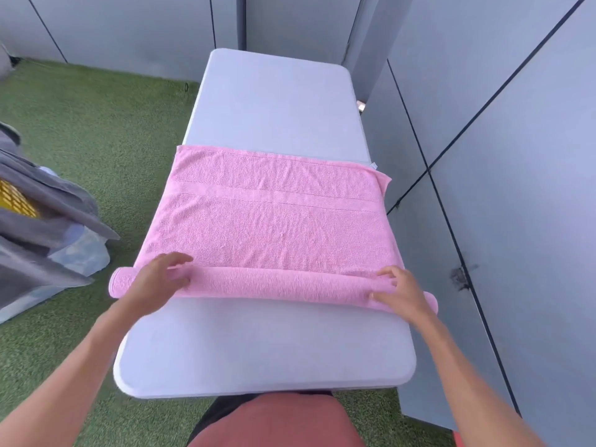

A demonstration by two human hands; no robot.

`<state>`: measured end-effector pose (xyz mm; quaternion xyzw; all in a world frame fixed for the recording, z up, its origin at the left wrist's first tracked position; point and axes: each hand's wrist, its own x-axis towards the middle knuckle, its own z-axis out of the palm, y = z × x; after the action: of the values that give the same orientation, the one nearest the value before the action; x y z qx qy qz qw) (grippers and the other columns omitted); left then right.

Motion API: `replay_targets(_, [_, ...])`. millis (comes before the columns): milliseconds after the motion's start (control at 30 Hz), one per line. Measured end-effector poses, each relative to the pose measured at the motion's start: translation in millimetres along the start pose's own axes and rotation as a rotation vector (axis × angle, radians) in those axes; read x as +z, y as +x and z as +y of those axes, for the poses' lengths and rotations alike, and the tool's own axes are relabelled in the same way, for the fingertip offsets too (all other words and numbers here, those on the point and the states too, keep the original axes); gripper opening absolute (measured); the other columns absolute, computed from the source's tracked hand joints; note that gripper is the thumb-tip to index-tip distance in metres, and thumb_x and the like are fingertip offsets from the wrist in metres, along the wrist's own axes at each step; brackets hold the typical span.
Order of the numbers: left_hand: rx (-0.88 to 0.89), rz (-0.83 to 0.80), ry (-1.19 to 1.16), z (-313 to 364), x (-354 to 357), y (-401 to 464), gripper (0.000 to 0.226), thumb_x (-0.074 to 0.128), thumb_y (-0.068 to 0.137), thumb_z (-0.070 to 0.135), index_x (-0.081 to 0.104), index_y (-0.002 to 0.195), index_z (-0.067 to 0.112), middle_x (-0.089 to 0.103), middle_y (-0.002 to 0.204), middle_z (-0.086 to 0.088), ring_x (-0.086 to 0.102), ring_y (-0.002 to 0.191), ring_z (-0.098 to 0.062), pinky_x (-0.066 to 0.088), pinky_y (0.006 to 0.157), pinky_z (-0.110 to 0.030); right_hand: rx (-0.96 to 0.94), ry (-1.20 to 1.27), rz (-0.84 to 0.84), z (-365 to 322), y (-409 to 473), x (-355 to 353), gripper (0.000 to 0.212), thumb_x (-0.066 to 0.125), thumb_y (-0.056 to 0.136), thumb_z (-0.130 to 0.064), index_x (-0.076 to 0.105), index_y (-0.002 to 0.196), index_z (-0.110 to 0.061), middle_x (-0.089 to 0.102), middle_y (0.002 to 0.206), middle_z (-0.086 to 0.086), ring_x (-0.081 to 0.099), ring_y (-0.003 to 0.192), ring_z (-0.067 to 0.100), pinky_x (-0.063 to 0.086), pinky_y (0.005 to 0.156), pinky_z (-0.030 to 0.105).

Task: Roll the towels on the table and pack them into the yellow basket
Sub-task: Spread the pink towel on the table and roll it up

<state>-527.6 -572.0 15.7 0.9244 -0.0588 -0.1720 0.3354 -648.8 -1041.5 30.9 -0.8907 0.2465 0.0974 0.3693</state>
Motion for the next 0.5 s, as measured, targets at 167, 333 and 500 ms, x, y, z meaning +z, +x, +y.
replay_targets(167, [0.246, 0.354, 0.377, -6, 35, -37, 0.038, 0.077, 0.075, 0.005, 0.066, 0.111, 0.012, 0.059, 0.110, -0.011, 0.053, 0.101, -0.039, 0.045, 0.083, -0.052, -0.272, -0.427, 0.374, 18, -26, 33, 0.031, 0.069, 0.085, -0.025, 0.067, 0.116, -0.022, 0.055, 0.124, -0.002, 0.044, 0.124, 0.025, 0.031, 0.105, 0.041])
replay_targets(333, [0.282, 0.220, 0.454, -18, 40, -17, 0.066, 0.081, 0.071, 0.009, 0.053, 0.130, 0.003, 0.056, 0.123, -0.016, 0.050, 0.117, -0.039, 0.037, 0.102, -0.057, -0.220, -0.543, 0.158, 23, -11, 40, 0.063, 0.070, 0.084, -0.023, 0.044, 0.141, -0.019, 0.041, 0.143, -0.002, 0.022, 0.141, 0.028, 0.013, 0.114, 0.055])
replay_targets(500, [0.221, 0.138, 0.438, -6, 26, 3, 0.046, 0.079, 0.072, 0.004, 0.063, 0.115, 0.002, 0.064, 0.105, -0.015, 0.058, 0.102, -0.041, 0.045, 0.091, -0.055, -0.208, -0.517, 0.091, 14, 2, 26, 0.051, 0.068, 0.085, -0.021, 0.051, 0.134, -0.018, 0.053, 0.128, -0.001, 0.038, 0.129, 0.026, 0.024, 0.110, 0.054])
